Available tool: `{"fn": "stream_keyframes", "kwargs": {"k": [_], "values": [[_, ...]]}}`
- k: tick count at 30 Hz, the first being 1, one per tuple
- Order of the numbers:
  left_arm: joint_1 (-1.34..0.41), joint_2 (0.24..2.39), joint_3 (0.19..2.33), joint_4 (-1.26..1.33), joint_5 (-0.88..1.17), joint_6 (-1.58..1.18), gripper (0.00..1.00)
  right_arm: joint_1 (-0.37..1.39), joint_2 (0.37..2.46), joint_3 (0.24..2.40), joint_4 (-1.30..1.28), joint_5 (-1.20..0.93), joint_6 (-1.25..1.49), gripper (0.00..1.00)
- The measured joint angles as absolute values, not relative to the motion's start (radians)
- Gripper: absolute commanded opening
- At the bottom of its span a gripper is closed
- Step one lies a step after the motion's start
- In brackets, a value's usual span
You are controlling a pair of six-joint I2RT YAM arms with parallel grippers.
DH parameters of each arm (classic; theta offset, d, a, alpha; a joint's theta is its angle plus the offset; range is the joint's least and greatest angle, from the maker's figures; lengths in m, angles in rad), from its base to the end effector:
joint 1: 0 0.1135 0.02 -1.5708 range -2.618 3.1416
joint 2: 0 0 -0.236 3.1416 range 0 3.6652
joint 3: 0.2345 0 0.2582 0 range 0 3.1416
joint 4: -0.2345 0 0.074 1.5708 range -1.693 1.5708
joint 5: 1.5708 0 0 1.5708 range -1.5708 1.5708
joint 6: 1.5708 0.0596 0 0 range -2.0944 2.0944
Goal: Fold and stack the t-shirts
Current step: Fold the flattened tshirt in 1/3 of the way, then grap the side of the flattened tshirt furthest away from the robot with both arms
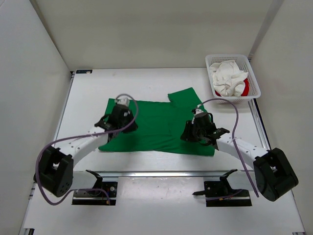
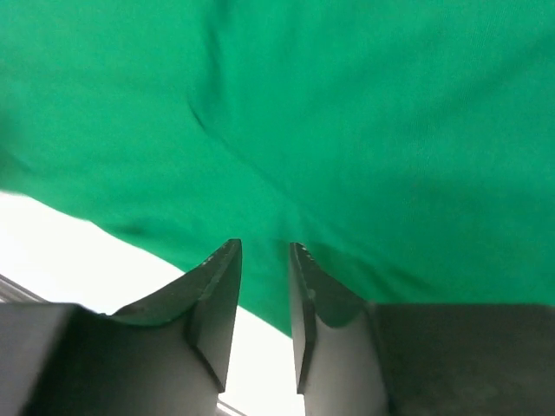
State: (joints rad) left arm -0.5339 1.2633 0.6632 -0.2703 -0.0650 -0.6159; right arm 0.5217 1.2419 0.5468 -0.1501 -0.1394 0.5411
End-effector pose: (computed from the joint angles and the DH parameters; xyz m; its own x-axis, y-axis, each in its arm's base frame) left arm 0.2393 -0.1370 0.1441 -0.8098 -0.1909 -0.5548 0.0049 0.9433 -0.3318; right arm 0.2242 0.1384 0.1226 -0.8513 0.0990 -0.5152 -0.1575 0.8886 0.4309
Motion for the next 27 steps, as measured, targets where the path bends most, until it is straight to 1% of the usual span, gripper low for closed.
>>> {"fn": "stream_keyframes", "kwargs": {"k": [3, 6, 9, 11, 13, 14, 21, 24, 27], "values": [[-0.448, 1.360, 0.862, -0.236, -0.058, -0.601, 0.33, 0.492, 1.247, 0.616, -0.144, -0.148, 0.523, 0.06], [-0.308, 1.509, 1.042, -0.197, -0.068, -0.589, 0.32, 0.498, 1.258, 0.640, -0.110, -0.154, 0.514, 0.02], [-0.176, 1.727, 1.250, -0.223, -0.082, -0.564, 0.30, 0.522, 1.262, 0.623, -0.086, -0.168, 0.512, 0.02], [-0.117, 1.861, 1.367, -0.242, -0.099, -0.540, 0.33, 0.530, 1.262, 0.597, -0.068, -0.186, 0.513, 0.01], [-0.068, 1.969, 1.455, -0.278, -0.124, -0.516, 0.33, 0.530, 1.262, 0.571, -0.053, -0.202, 0.516, 0.01], [-0.049, 2.011, 1.484, -0.297, -0.134, -0.505, 0.35, 0.530, 1.262, 0.556, -0.043, -0.208, 0.516, 0.01], [-0.026, 2.168, 1.623, -0.412, -0.167, -0.453, 0.41, 0.530, 1.274, 0.530, 0.006, -0.245, 0.520, 0.01], [-0.033, 2.186, 1.639, -0.424, -0.170, -0.444, 0.45, 0.530, 1.285, 0.529, 0.023, -0.255, 0.521, 0.01], [-0.042, 2.188, 1.640, -0.442, -0.177, -0.437, 0.44, 0.531, 1.289, 0.525, 0.032, -0.260, 0.523, 0.01]]}}
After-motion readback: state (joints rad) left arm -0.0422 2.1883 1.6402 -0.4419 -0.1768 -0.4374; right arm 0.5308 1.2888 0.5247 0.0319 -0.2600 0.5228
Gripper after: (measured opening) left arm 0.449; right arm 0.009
